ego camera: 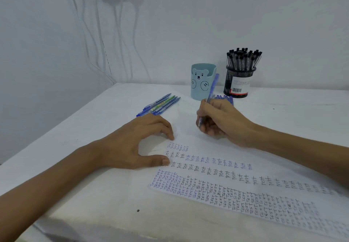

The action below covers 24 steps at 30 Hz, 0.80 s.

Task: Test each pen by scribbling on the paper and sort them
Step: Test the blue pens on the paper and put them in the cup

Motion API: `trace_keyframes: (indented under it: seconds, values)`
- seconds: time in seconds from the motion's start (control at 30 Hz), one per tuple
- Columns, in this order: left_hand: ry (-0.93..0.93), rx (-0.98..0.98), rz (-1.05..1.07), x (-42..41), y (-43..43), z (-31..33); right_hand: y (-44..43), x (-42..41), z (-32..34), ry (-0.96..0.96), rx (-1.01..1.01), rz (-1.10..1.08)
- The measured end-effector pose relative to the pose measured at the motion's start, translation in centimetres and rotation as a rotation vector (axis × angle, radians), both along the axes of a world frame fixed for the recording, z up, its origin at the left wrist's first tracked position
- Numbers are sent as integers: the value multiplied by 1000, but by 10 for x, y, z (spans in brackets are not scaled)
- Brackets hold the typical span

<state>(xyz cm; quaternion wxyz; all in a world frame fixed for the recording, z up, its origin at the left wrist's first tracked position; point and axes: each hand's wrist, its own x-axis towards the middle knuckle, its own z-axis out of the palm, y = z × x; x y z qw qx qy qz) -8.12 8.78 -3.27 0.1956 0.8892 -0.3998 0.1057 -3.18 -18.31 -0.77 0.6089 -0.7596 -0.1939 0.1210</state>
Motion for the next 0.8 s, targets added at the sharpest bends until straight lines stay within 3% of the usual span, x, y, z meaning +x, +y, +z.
trace_keyframes:
  seconds: [0.2, 0.53, 0.8]
  values:
    - [13, 10, 11, 0, 0, 1, 2, -13, -5, -71, -61, 271]
    - [13, 12, 9, 0, -1, 1, -1, -17, -12, -271, -147, 238]
    - [6, 18, 16, 0, -1, 1, 0, -17, -12, -280, -149, 254]
